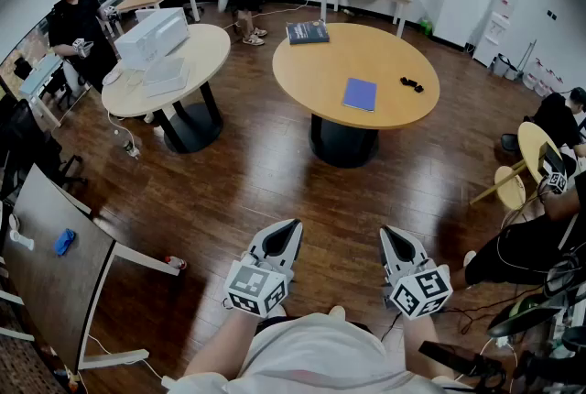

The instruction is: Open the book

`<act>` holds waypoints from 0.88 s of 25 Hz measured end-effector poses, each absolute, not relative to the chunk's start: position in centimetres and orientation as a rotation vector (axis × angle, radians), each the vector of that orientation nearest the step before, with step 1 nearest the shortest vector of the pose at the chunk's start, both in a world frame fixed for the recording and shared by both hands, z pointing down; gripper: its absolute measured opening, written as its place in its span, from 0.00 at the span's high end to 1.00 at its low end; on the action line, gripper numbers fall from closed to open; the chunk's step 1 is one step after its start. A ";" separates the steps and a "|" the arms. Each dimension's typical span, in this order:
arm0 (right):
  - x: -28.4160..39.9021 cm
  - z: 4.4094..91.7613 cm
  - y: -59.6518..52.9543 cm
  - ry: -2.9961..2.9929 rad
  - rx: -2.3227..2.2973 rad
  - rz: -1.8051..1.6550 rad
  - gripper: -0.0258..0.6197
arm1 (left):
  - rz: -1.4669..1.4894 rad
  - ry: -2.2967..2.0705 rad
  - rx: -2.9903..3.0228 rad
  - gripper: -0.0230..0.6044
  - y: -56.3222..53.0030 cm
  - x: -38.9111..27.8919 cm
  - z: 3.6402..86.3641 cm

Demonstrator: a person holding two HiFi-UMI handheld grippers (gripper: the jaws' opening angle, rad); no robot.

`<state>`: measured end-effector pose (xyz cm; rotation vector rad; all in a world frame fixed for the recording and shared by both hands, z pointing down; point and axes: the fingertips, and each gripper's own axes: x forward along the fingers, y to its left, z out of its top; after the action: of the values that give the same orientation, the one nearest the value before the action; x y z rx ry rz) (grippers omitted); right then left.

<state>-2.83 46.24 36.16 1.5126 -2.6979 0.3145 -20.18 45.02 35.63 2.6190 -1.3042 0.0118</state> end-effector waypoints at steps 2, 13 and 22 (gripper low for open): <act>-2.0 36.1 46.1 -2.707 1.512 0.312 0.97 | 0.014 -1.300 2.618 0.95 45.0 -19.2 35.6; 4.4 38.2 44.5 -2.737 1.403 0.311 0.97 | 0.026 -1.370 2.554 0.95 44.0 -12.1 37.0; 7.6 40.4 42.4 -2.712 1.417 0.404 0.97 | 0.051 -1.334 2.543 0.95 42.0 -9.0 38.4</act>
<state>7.56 42.39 40.37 1.4172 -2.7121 0.4035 -8.95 42.00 38.43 2.5432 -1.3339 0.0514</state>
